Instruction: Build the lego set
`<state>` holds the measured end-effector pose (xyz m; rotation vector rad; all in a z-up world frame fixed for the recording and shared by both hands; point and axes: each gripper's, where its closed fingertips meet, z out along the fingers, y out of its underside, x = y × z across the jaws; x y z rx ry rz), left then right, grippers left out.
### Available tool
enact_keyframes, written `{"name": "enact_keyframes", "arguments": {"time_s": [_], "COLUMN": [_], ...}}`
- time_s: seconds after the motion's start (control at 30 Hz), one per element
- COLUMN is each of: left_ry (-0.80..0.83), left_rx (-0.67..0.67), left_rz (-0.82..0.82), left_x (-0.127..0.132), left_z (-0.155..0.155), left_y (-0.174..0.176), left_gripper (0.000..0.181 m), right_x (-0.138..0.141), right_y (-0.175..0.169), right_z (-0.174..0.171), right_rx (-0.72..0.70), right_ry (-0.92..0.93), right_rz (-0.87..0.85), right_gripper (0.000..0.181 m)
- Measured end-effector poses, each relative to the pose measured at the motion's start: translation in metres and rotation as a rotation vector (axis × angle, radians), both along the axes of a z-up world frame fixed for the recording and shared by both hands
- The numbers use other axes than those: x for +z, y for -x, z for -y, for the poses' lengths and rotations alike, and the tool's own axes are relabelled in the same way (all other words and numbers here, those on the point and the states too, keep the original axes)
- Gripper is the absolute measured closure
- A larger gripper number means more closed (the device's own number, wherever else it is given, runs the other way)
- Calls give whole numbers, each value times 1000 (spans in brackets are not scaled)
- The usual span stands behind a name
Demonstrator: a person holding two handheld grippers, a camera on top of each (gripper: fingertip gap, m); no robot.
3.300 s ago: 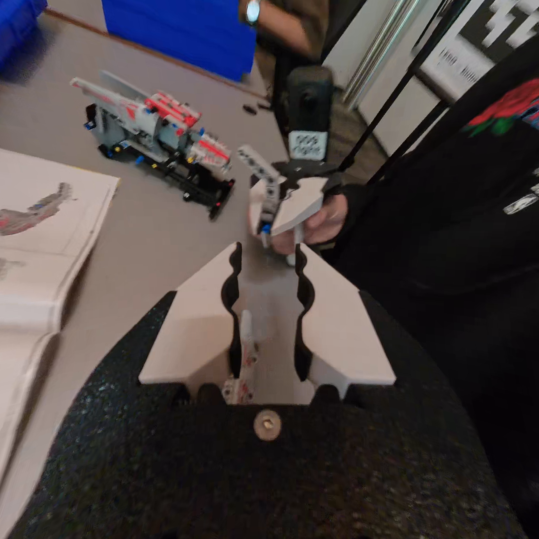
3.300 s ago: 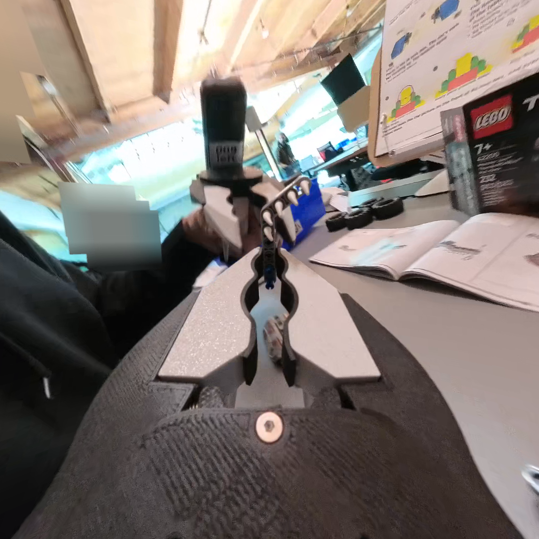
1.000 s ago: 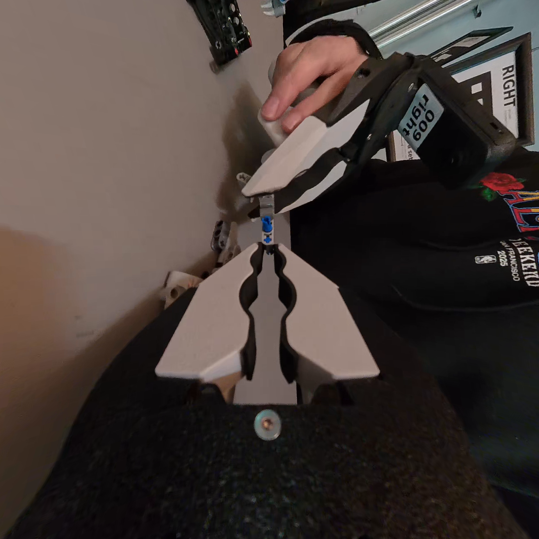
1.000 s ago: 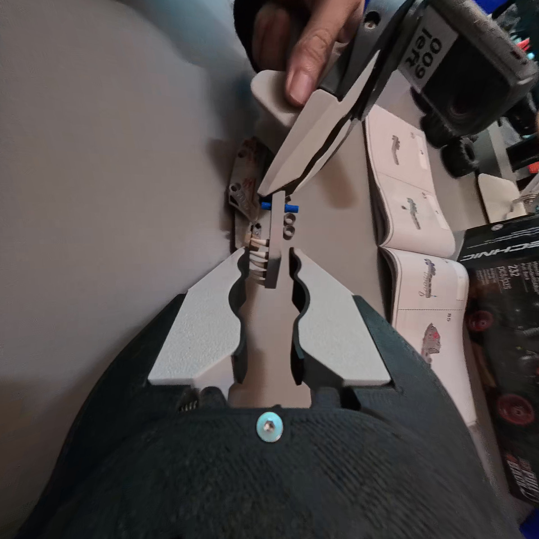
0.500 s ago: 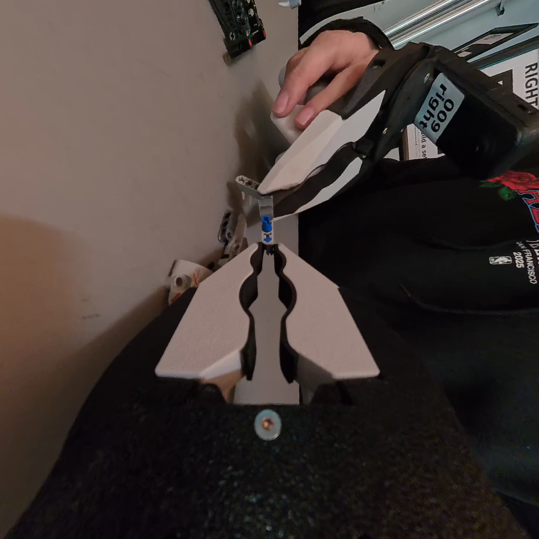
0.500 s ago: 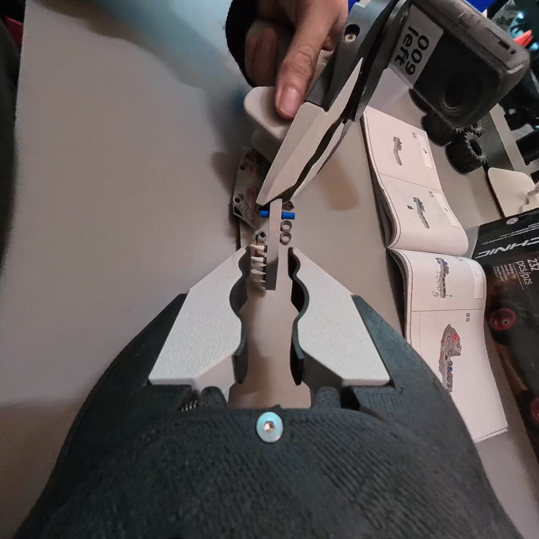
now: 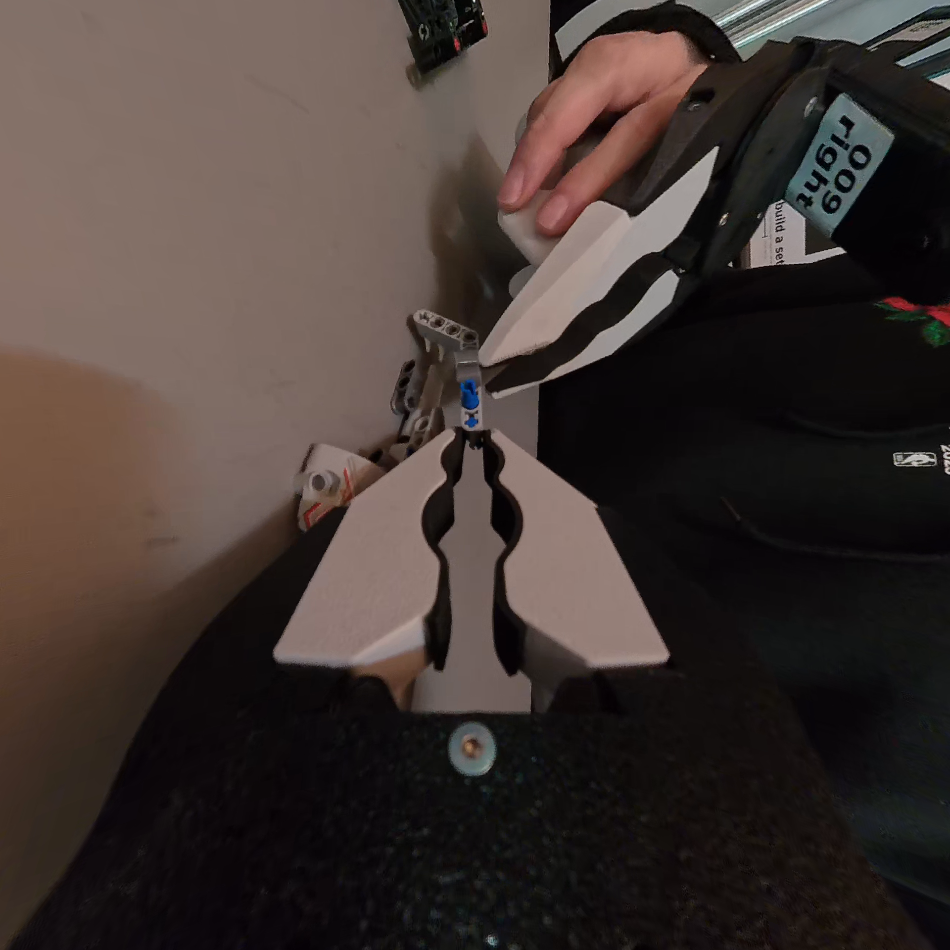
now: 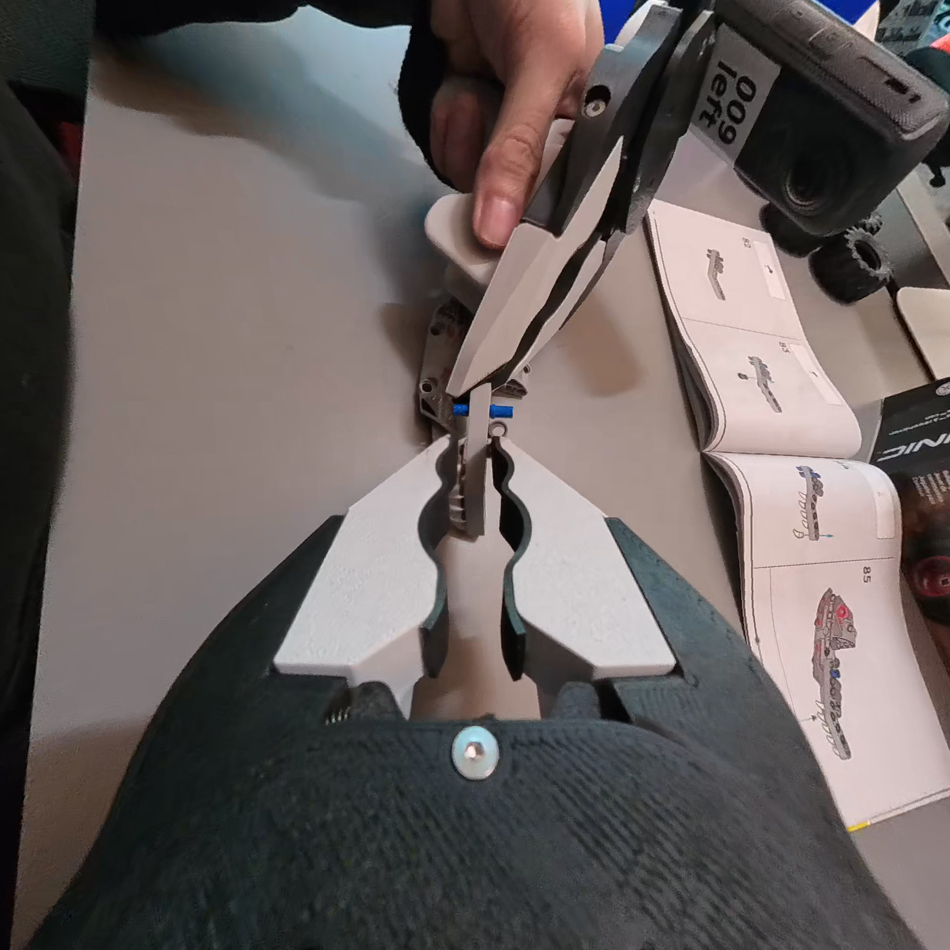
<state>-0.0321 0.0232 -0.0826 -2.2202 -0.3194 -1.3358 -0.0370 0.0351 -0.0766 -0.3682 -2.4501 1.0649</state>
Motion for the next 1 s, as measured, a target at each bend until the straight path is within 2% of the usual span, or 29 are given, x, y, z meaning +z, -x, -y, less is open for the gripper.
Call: {"name": "enact_keyframes", "arguments": {"time_s": [0.03, 0.1, 0.17, 0.2, 0.4, 0.5, 0.67, 0.77, 0.9, 1.0], "left_ry": [0, 4, -1, -4, -41, -46, -145, -200, -433, -541], "left_rx": [5, 14, 14, 14, -2, -9, 15, 65, 77, -35], "left_rz": [-2, -8, -14, -15, 7, -14, -91, -288, -723, -1012], "left_x": [0, 0, 2, 3, 13, 14, 22, 17, 30, 28], "left_z": [0, 1, 2, 3, 0, -2, -6, -2, 1, 7], "left_y": [1, 2, 3, 3, 6, 11, 20, 37, 50, 37], "left_gripper": [177, 178, 178, 177, 177, 177, 173, 166, 150, 139], "right_x": [0, 1, 5, 9, 9, 12, 11, 2, -12, -12], "right_y": [1, 2, 5, 8, 15, 18, 28, 28, 25, 25], "right_z": [0, -1, -4, -5, -1, 3, -1, -3, -5, -4], "right_rx": [-5, -16, -41, -50, 8, 48, 18, -21, -55, -80], "right_ry": [-5, -21, -29, -28, -9, -5, -6, 11, -48, -57], "right_rz": [1, 7, -20, -40, -30, -8, 33, 108, 168, 189], "right_gripper": [171, 168, 152, 151, 155, 167, 167, 167, 167, 167]}}
